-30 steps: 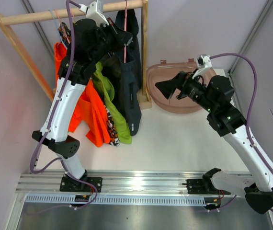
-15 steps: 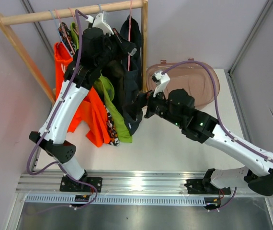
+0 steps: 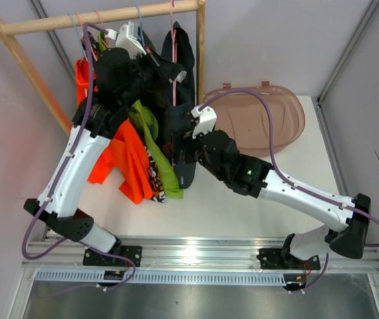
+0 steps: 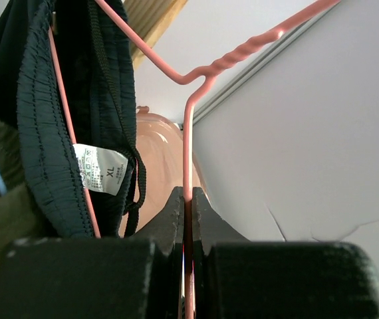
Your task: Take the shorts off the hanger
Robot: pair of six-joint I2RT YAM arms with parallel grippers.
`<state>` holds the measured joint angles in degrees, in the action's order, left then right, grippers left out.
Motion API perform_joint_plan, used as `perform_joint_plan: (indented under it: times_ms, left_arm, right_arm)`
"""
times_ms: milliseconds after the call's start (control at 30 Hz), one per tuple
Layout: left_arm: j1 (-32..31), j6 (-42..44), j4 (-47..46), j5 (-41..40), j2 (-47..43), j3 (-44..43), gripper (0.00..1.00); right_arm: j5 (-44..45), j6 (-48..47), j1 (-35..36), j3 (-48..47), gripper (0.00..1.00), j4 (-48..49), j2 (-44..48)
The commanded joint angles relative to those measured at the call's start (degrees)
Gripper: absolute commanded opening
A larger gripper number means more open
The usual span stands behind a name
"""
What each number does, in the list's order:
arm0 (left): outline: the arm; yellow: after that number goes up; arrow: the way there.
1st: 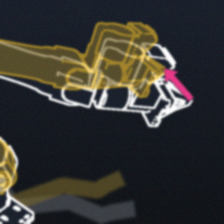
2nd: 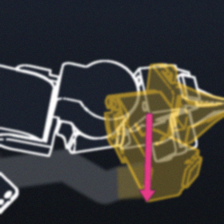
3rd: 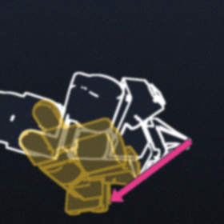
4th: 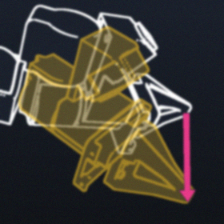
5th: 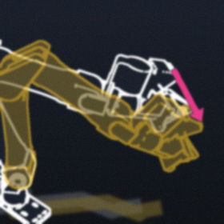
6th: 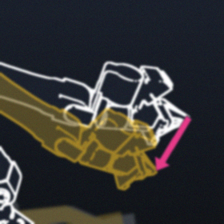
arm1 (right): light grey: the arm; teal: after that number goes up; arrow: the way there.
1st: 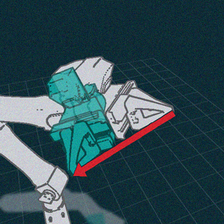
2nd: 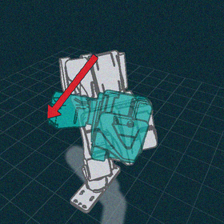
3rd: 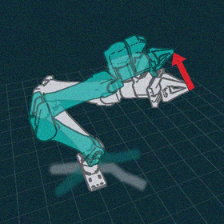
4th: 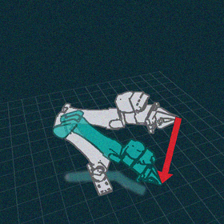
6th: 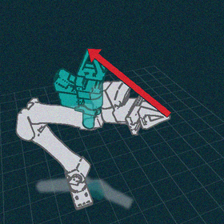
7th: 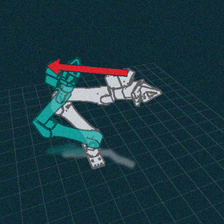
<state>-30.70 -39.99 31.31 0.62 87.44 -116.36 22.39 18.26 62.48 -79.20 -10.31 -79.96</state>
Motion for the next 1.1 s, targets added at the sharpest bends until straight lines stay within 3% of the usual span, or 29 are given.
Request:
perform_joint_plan:
  times_ms: [0,167,233,433,567,700,833,933,1067]
  left_arm:
    - [-0.5,-0.97,-6.26,0.69,-4.82,0.69,0.0]
    - [-0.5,-0.88,-6.61,0.52,-6.14,1.57,0.0]
    - [-0.5,-0.53,-6.61,-0.26,-6.31,1.75,0.0]
    - [-0.42,2.37,-6.44,-5.27,-6.93,1.83,0.0]
    - [-0.42,5.44,-6.26,-9.66,-6.06,0.96,0.0]
    - [-0.42,6.41,-3.89,-10.47,-3.69,-2.64,0.0]
    - [-0.42,4.14,-3.19,-6.0,-5.08,-1.69,0.0]
    - [-0.42,2.12,-0.99,-1.07,-8.15,-0.28,0.0]
    - [-0.68,-1.66,-0.37,5.43,-15.7,9.62,0.0]
  right_arm:
    - [7.92,-1.83,1.33,-2.45,0.83,4.68,0.42]
    - [8.45,-2.0,2.91,-2.1,0.18,5.12,-0.19]
    - [9.16,-2.0,4.92,-1.84,0.01,4.95,-0.11]
    - [18.02,-0.77,14.58,1.85,0.0,3.46,2.53]
    - [27.06,0.81,24.77,3.17,0.0,0.91,3.58]
    - [31.3,3.53,29.45,4.22,0.0,-0.59,3.85]
    - [33.94,3.81,28.84,4.67,0.0,0.02,3.94]
    - [32.9,2.05,24.72,4.32,0.0,1.25,4.29]
    - [27.37,-0.93,15.24,3.01,0.0,3.44,5.34]
